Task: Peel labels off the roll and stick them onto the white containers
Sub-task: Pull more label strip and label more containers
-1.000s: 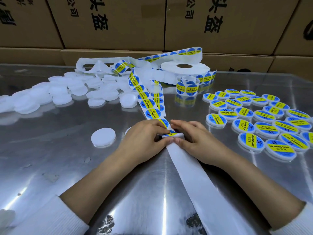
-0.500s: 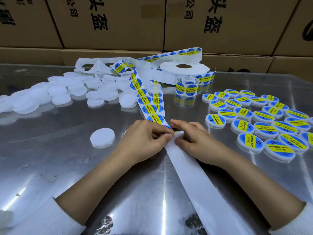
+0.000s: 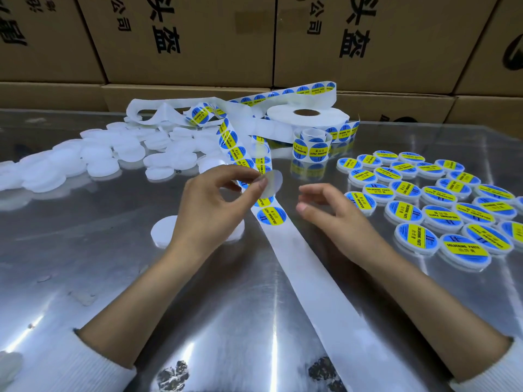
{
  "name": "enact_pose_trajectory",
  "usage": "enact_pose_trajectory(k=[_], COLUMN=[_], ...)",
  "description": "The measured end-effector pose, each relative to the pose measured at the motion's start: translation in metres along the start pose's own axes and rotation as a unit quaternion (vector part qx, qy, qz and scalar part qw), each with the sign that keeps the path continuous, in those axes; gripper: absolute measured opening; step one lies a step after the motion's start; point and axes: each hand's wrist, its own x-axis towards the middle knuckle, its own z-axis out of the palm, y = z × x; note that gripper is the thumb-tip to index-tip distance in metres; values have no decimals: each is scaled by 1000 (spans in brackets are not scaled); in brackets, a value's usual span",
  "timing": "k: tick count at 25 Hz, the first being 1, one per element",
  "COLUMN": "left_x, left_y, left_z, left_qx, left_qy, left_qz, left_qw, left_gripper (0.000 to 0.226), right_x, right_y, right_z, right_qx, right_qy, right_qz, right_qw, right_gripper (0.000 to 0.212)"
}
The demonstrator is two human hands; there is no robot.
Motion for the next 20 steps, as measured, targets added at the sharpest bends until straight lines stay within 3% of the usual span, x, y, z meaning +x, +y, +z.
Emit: enact_pose_trajectory(k=[1,5,8,12,15,17,20], left_x=[-1,-5,-6,-4,-4,-3,-2], left_y=[-1,-3,-4,-3,-5,-9,-15], left_z=[2,6,7,5,0,-5,-13], left_qx=[14,86,135,188,242,301,385], left_qy=[-5,-26,-43,-60,-145,-214,-229], left_qz=[13,109,178,215,137,67,-10], left_qw=[1000,990,974,957,950,927,894], left_gripper=[3,18,21,31,64,87,97], right_x=[0,0,1,0,-1,0,0], right_y=[-5,-16,-14,-10,-8,-8,-7], right_z=[-1,-3,-3,-4,-3,-5,-7], right_qx=[31,112,176,172,179,193,187], right_qy=[28,26,-6,-27,7,49,64], right_qz=[7,68,109,111,105,124,136], right_qw=[999,991,978,978,978,972,971], right_gripper=[11,43,42,28,23,20,20])
